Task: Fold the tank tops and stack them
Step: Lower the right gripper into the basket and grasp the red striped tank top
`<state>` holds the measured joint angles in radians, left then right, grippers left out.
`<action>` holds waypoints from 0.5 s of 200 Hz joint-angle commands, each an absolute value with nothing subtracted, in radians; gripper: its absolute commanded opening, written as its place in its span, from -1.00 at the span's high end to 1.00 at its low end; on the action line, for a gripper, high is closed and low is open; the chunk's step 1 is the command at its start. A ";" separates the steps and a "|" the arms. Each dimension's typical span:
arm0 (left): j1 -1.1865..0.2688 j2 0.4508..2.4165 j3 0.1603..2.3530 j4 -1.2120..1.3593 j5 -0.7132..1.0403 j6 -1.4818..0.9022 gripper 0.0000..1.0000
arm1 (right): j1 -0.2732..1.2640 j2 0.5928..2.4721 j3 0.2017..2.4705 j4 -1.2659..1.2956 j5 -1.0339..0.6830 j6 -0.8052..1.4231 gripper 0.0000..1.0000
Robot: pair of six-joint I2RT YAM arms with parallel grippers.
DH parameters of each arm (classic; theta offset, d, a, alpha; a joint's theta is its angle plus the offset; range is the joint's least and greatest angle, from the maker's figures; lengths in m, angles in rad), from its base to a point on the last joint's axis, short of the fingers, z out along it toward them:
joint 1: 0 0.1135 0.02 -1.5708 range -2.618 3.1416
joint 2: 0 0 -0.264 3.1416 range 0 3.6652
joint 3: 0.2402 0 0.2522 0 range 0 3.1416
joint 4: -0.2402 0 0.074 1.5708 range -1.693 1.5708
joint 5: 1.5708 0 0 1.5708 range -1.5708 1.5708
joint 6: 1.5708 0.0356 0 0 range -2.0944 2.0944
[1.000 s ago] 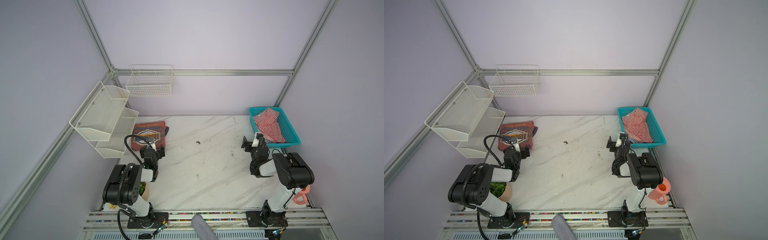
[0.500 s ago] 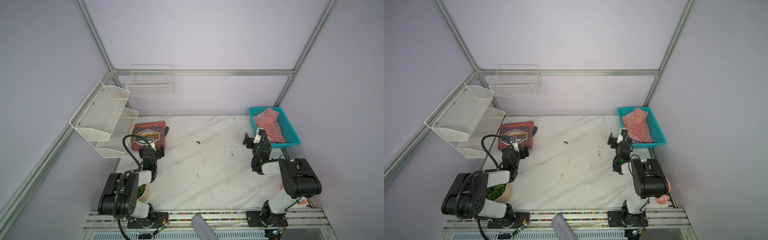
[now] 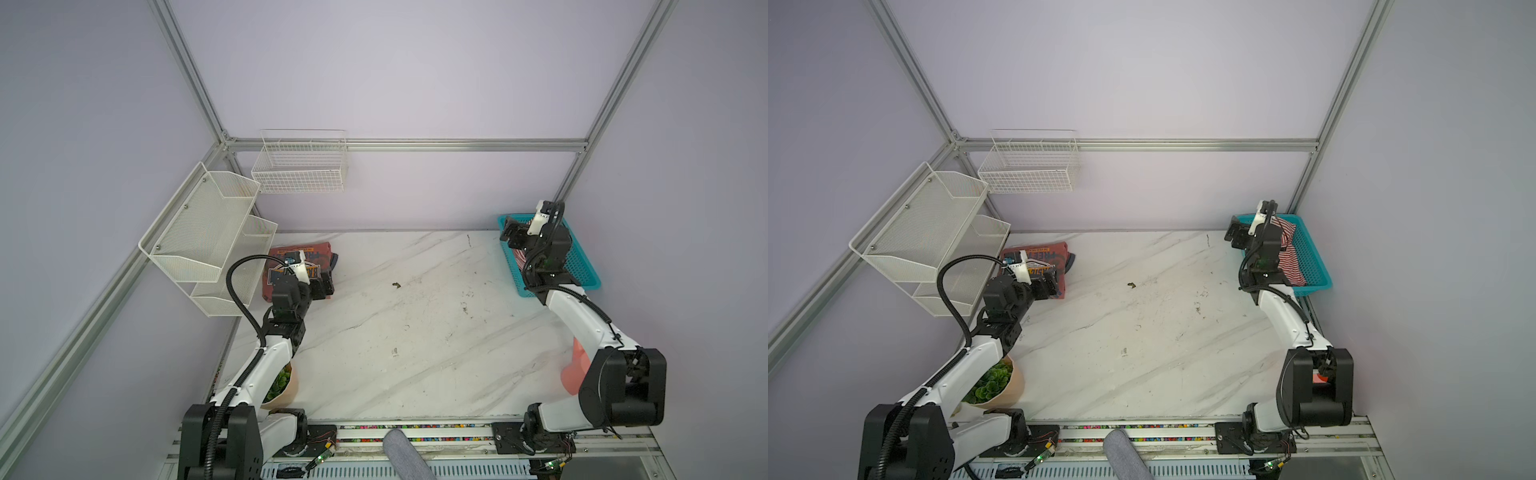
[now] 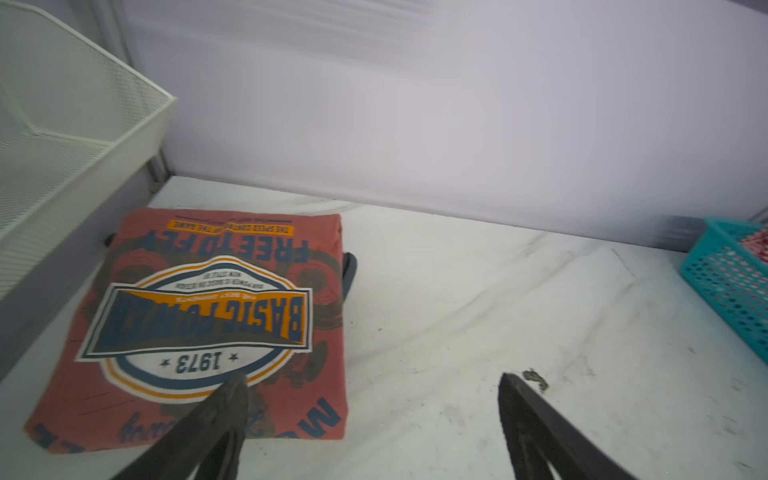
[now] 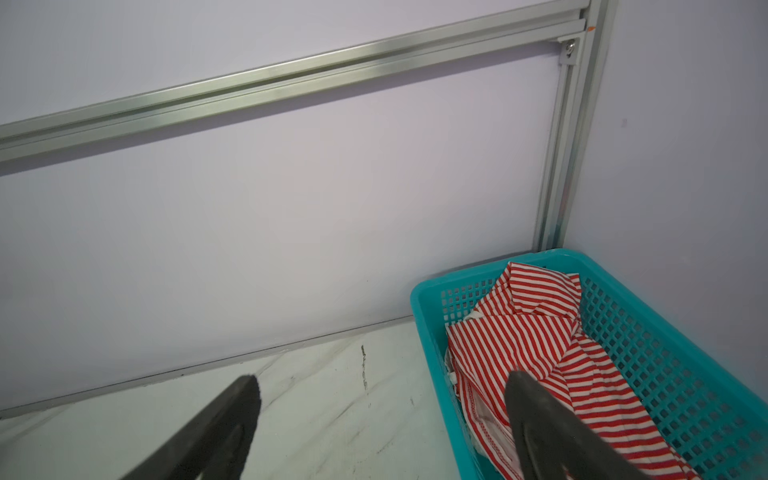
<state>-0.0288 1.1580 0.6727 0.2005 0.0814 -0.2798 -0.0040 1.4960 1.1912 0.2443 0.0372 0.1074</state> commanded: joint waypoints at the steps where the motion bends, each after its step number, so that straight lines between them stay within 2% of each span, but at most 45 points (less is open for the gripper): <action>1: -0.041 1.172 0.804 0.081 0.291 -0.403 -0.84 | -0.076 1.610 1.314 -0.065 0.003 0.159 -0.87; 32: -0.082 1.160 0.806 0.079 0.342 -0.453 -0.84 | -0.211 1.771 1.471 -0.186 -0.123 0.208 -0.78; 51: -0.113 1.152 0.796 0.078 0.322 -0.453 -0.84 | -0.274 1.878 1.561 -0.265 -0.208 0.213 -0.63; 76: -0.143 1.150 0.794 0.063 0.300 -0.453 -0.84 | -0.312 2.001 1.646 -0.339 -0.285 0.197 -0.52; 100: -0.162 1.155 0.800 0.048 0.290 -0.454 -0.84 | -0.318 2.076 1.689 -0.376 -0.320 0.181 -0.52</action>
